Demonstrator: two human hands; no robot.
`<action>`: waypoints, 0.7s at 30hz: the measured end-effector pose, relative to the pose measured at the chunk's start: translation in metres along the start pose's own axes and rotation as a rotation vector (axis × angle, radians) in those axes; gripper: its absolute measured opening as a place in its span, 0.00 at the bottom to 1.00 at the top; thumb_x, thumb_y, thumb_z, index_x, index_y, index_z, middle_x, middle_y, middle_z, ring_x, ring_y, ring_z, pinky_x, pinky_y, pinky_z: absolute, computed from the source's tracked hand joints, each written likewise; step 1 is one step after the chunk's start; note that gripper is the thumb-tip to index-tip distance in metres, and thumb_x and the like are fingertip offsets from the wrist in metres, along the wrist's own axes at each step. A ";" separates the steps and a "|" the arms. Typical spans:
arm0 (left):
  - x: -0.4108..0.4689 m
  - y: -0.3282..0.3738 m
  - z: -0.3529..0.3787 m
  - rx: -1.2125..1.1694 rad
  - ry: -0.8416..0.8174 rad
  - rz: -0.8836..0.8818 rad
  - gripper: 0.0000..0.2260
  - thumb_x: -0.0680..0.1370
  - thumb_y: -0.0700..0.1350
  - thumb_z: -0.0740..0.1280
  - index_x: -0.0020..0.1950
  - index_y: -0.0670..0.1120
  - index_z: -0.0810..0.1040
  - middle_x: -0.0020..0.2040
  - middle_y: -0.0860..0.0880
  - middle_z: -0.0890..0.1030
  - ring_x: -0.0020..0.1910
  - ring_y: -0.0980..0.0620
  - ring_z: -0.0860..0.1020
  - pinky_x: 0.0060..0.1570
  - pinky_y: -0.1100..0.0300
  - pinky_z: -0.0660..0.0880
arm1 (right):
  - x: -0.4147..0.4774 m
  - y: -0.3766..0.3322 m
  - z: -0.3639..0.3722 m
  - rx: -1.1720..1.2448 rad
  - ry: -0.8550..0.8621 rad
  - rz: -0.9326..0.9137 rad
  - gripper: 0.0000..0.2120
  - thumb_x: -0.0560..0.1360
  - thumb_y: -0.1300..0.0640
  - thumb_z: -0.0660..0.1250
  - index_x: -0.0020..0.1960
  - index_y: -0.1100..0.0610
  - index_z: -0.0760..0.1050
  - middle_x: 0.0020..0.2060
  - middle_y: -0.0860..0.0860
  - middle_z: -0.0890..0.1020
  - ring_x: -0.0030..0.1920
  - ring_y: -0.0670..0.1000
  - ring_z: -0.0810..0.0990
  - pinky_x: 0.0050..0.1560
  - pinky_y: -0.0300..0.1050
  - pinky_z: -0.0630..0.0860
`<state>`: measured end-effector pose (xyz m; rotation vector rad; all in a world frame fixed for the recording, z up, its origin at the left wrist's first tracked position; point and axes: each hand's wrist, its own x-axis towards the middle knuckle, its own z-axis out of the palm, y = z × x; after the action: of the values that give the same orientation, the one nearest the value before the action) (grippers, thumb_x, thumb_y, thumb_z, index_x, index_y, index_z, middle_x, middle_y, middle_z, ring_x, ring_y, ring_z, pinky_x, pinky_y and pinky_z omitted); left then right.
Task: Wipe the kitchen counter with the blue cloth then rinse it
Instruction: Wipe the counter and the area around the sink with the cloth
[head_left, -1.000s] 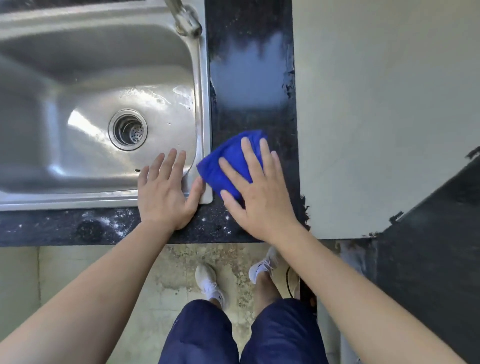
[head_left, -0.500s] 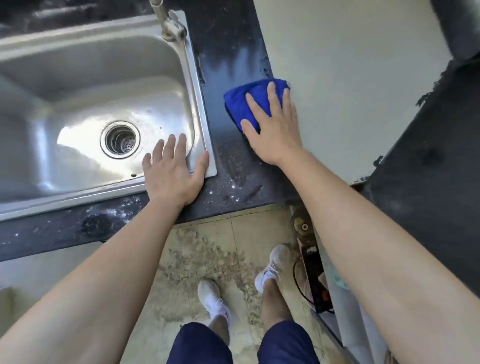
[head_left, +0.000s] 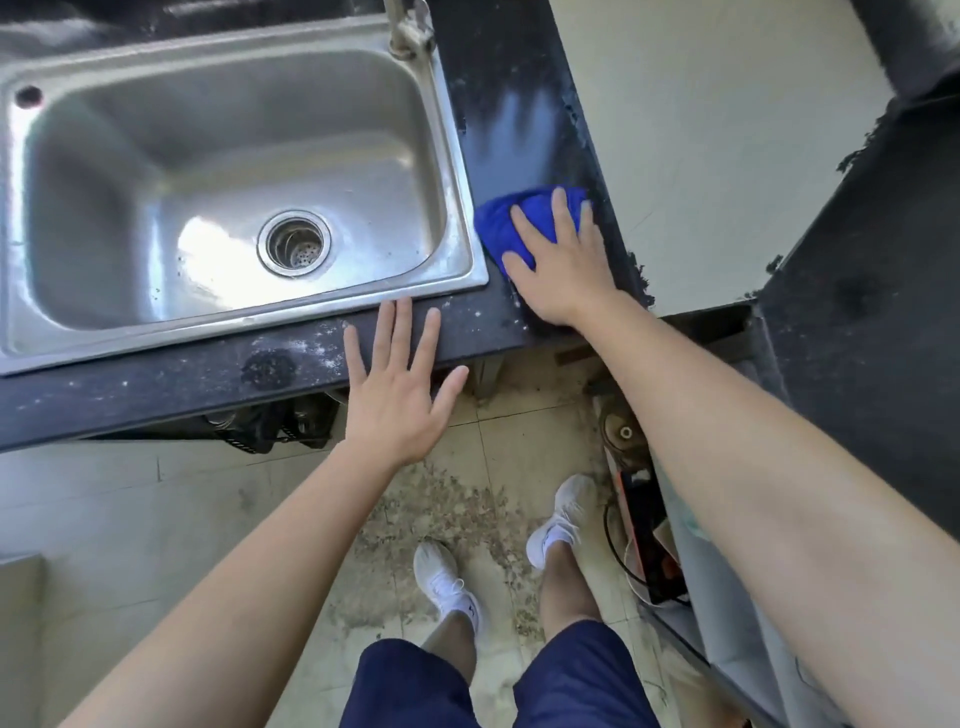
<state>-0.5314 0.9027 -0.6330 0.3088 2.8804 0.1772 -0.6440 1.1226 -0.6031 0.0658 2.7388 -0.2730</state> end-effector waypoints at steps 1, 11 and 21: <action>-0.002 -0.002 0.005 -0.012 -0.027 -0.002 0.33 0.82 0.66 0.42 0.82 0.52 0.40 0.81 0.47 0.35 0.79 0.49 0.31 0.75 0.39 0.34 | 0.010 -0.010 -0.002 0.013 0.008 0.004 0.29 0.83 0.40 0.47 0.82 0.43 0.45 0.81 0.57 0.38 0.79 0.66 0.38 0.79 0.60 0.43; -0.003 -0.004 0.014 -0.024 -0.056 -0.017 0.34 0.80 0.68 0.41 0.82 0.52 0.38 0.81 0.47 0.33 0.78 0.48 0.29 0.74 0.38 0.31 | -0.089 0.053 0.036 -0.033 0.004 -0.259 0.27 0.83 0.39 0.51 0.81 0.40 0.52 0.82 0.51 0.43 0.81 0.59 0.40 0.80 0.57 0.41; 0.001 0.000 0.016 0.022 -0.066 -0.014 0.40 0.78 0.72 0.42 0.81 0.51 0.33 0.79 0.45 0.30 0.78 0.44 0.29 0.74 0.36 0.33 | -0.084 0.062 0.036 0.001 0.097 0.027 0.30 0.83 0.40 0.47 0.82 0.48 0.50 0.81 0.59 0.43 0.79 0.67 0.39 0.79 0.62 0.42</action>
<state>-0.5282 0.9041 -0.6485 0.2924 2.8204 0.1297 -0.5475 1.1753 -0.6145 0.1191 2.8314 -0.2700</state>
